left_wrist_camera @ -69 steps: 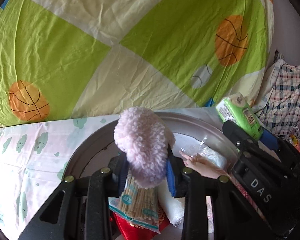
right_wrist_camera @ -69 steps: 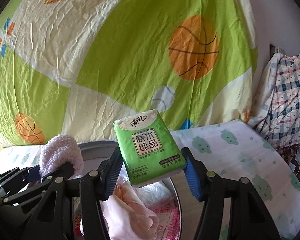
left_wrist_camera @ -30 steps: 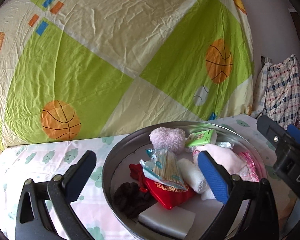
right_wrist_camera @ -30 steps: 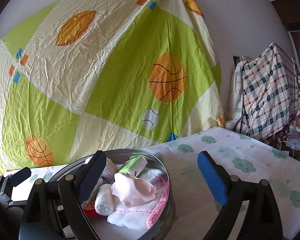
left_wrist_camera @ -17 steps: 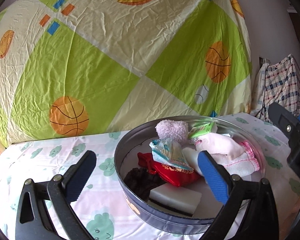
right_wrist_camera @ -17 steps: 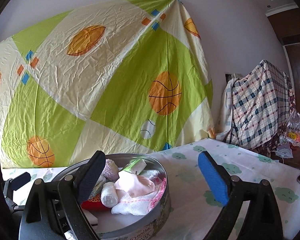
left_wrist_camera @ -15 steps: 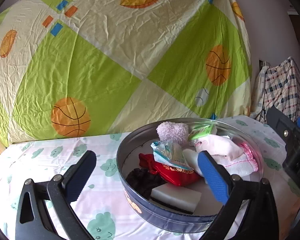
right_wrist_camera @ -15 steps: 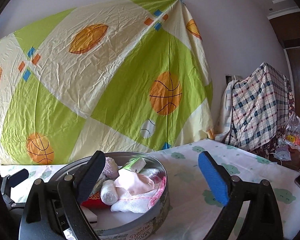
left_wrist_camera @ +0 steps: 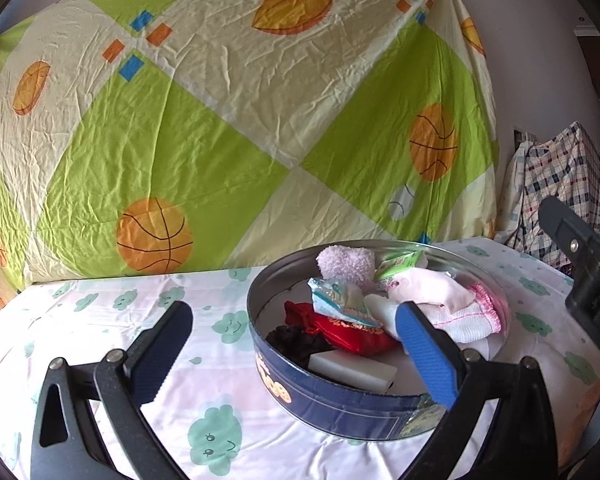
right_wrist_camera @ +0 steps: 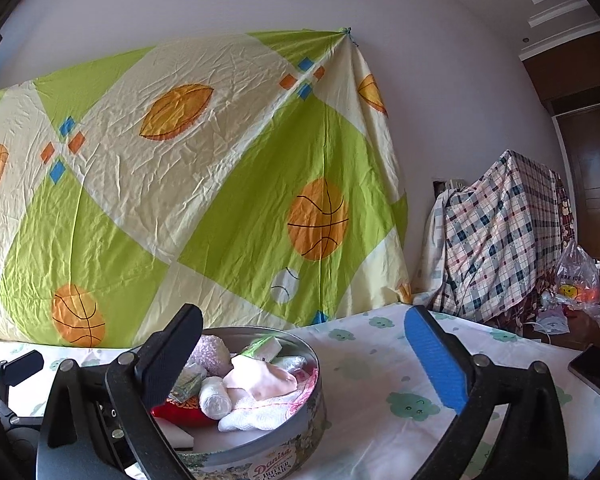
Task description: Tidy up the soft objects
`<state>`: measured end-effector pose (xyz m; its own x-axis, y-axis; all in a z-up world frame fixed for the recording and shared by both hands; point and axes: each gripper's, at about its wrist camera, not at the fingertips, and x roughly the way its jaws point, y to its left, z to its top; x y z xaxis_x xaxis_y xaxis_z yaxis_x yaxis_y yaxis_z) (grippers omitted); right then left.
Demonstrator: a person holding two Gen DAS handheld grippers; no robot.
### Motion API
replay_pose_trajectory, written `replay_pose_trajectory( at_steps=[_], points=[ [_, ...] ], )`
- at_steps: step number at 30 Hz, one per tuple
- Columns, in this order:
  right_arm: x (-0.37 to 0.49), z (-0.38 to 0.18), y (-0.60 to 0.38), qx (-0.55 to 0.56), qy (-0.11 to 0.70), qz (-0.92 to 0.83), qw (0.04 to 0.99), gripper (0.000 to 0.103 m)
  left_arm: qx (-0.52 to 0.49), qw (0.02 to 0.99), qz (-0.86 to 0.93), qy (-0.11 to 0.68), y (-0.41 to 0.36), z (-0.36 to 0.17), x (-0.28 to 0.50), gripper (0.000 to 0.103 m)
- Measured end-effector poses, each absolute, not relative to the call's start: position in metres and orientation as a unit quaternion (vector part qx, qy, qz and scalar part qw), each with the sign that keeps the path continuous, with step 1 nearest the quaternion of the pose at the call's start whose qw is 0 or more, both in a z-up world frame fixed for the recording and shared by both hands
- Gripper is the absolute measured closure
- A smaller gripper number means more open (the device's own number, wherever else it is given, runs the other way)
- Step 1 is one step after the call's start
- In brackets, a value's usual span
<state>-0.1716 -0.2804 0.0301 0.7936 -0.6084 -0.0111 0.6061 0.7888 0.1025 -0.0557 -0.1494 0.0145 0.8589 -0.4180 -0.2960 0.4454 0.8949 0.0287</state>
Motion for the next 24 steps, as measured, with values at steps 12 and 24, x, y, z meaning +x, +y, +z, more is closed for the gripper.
replay_pose_trajectory(
  at_steps=[12,24],
  points=[
    [-0.172,0.033,-0.27,0.022,-0.014,-0.323,0.946,0.001,0.049,0.965,-0.216,0.143,-0.149,0.014,-0.055,0.0],
    [-0.171,0.032,-0.271,0.024,-0.012,-0.332,0.943,0.001,0.05,0.965,-0.214,0.14,-0.149,0.014,-0.057,0.0]
  ],
)
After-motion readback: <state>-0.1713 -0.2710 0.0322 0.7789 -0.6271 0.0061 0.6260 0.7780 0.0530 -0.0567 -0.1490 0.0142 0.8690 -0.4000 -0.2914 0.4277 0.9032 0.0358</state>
